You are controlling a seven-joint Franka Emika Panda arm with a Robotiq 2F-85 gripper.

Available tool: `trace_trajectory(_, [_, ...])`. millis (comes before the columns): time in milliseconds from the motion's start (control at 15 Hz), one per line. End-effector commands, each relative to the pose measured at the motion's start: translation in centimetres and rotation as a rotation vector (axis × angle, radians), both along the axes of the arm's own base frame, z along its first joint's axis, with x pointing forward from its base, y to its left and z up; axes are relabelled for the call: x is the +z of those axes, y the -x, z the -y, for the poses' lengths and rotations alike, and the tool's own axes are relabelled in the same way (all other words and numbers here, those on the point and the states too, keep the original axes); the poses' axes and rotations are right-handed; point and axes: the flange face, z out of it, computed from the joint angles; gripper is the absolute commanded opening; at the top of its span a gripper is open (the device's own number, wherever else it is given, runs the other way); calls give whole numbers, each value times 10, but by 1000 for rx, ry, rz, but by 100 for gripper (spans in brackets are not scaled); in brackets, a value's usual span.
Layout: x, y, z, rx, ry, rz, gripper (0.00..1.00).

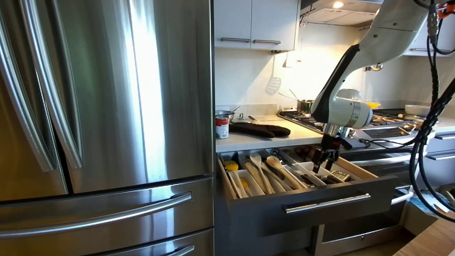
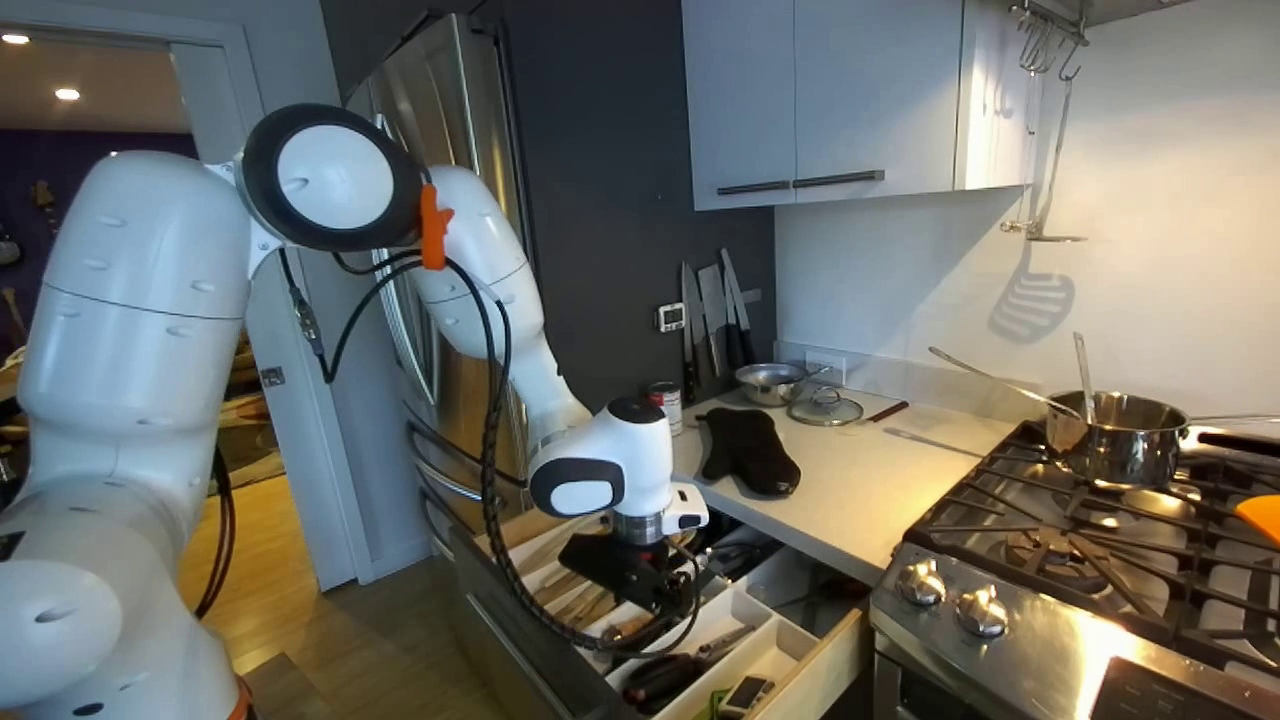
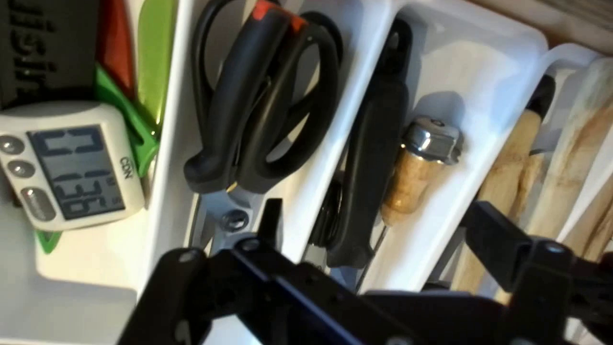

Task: Put the knife into the drawer

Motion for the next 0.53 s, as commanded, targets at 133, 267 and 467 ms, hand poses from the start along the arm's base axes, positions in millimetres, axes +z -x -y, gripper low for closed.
trace_trajectory(133, [69, 48, -11, 81, 92, 119, 100])
trace_trajectory(267, [89, 63, -15, 73, 102, 138, 100])
trace_trajectory(467, [124, 83, -14, 55, 125, 182, 100])
